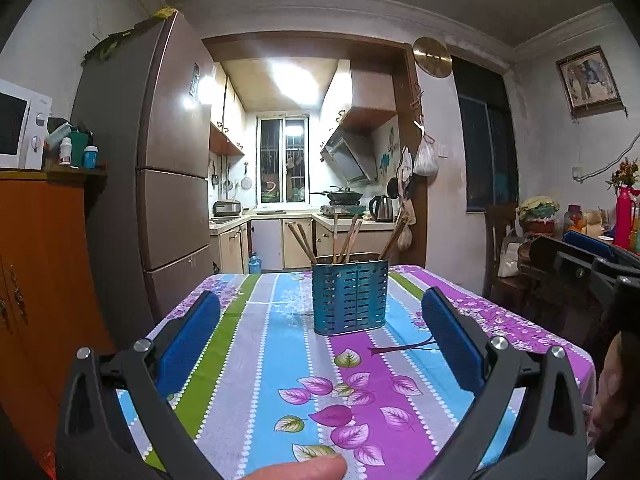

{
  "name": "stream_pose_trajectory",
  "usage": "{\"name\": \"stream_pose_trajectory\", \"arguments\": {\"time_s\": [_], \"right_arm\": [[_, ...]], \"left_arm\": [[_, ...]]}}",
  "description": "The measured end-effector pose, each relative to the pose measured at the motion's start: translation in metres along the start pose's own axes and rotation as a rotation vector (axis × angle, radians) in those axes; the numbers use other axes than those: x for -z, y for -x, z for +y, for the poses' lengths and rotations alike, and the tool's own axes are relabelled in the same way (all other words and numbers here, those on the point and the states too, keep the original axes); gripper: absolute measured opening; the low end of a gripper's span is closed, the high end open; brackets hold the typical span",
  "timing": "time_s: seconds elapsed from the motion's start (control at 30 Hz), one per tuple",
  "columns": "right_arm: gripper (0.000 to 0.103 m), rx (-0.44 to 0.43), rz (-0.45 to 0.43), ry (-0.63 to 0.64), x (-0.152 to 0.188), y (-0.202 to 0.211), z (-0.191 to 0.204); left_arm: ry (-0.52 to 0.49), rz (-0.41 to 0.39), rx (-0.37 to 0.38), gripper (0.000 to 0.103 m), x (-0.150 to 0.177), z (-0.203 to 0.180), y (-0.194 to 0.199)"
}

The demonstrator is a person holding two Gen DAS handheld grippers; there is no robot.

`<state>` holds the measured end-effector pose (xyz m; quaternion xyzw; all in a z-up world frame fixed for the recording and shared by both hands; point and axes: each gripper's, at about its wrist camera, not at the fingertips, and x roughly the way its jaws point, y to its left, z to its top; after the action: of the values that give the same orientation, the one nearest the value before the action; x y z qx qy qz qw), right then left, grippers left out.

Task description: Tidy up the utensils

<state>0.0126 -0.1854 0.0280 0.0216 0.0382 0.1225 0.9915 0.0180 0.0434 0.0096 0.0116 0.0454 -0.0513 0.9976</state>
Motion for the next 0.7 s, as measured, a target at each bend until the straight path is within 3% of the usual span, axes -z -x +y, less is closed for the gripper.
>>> {"name": "stream_pose_trajectory", "arguments": {"time_s": [0.43,0.7], "right_arm": [[0.098,0.031,-0.16,0.027,0.021,0.067,0.012],[0.098,0.071,-0.213,-0.002,0.043,0.099,0.007]], "left_arm": [[-0.013,-0.1,-0.02,0.097,0.003,-0.006,0.054],[-0.02,-0.123,-0.04,0.097,0.017,-0.01,0.074]]}}
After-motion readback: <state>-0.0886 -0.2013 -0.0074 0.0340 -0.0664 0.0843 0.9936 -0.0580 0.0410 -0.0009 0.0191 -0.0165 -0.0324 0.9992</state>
